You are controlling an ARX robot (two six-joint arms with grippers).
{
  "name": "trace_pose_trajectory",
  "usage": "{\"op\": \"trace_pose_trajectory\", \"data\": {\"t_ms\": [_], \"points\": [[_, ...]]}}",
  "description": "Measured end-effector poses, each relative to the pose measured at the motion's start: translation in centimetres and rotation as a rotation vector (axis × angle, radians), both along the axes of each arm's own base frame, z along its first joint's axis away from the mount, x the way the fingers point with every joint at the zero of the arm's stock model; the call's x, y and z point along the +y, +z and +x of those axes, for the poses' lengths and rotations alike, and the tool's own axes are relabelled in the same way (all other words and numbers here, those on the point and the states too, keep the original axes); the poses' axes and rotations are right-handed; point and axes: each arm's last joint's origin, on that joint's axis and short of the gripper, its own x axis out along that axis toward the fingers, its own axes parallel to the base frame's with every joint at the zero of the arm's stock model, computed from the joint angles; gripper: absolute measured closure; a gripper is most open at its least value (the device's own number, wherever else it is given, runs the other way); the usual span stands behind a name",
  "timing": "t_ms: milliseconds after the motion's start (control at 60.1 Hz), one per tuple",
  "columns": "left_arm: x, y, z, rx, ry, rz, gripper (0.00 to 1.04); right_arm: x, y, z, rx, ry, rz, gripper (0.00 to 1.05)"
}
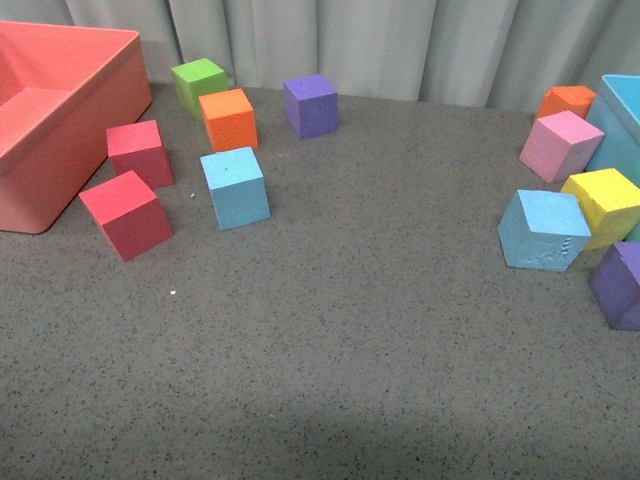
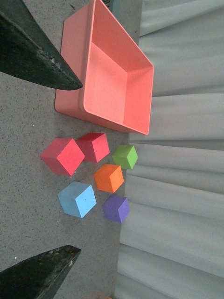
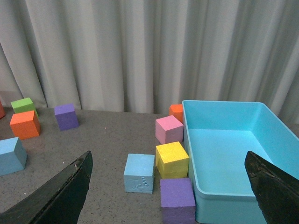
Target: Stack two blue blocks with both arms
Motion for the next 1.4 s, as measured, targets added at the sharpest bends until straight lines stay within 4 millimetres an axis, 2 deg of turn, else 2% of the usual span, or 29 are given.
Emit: {"op": "trace_pose_trajectory", "data": {"t_ms": [133, 166, 266, 366, 466, 549, 665, 882, 998, 1131, 1397], "points": [[0.0, 0.0, 0.0, 0.0, 0.0, 0.0, 0.07, 0.0, 0.0, 0.0, 0.0, 0.0, 0.0, 0.1], [0.0, 0.0, 0.0, 0.0, 0.0, 0.0, 0.07, 0.0, 0.0, 0.0, -0.005, -0.026, -0.019, 0.1], [0.0, 0.0, 0.0, 0.0, 0.001, 0.0, 0.07, 0.2, 0.5, 0.5, -0.004, -0.262, -0.173, 0.1], [0.0, 0.0, 0.0, 0.0, 0.0, 0.0, 0.07, 0.5, 0.6, 2.0, 0.066, -0.25, -0.231, 0.1], [0.0, 0.0, 0.0, 0.0, 0.0, 0.0, 0.07, 0.9, 1.4, 5.6, 0.148, -0.157, -0.179, 0.1], [0.0, 0.0, 0.0, 0.0, 0.0, 0.0, 0.07, 0.9, 1.3, 8.6, 0.234, -0.104, -0.122, 0.1], [0.0, 0.0, 0.0, 0.0, 0.0, 0.0, 0.07, 0.9, -0.2, 13.2, 0.427, -0.066, -0.03, 0.1], [0.0, 0.0, 0.0, 0.0, 0.0, 0.0, 0.07, 1.3, -1.8, 19.4, 0.629, -0.035, 0.041, 0.1], [0.0, 0.0, 0.0, 0.0, 0.0, 0.0, 0.07, 2.0, -3.3, 23.0, 0.755, -0.026, 0.053, 0.1], [0.0, 0.0, 0.0, 0.0, 0.0, 0.0, 0.07, 2.7, -4.4, 25.1, 0.849, -0.041, 0.033, 0.1], [0.0, 0.0, 0.0, 0.0, 0.0, 0.0, 0.07, 3.1, -6.9, 26.9, 0.981, -0.072, 0.015, 0.1]]}}
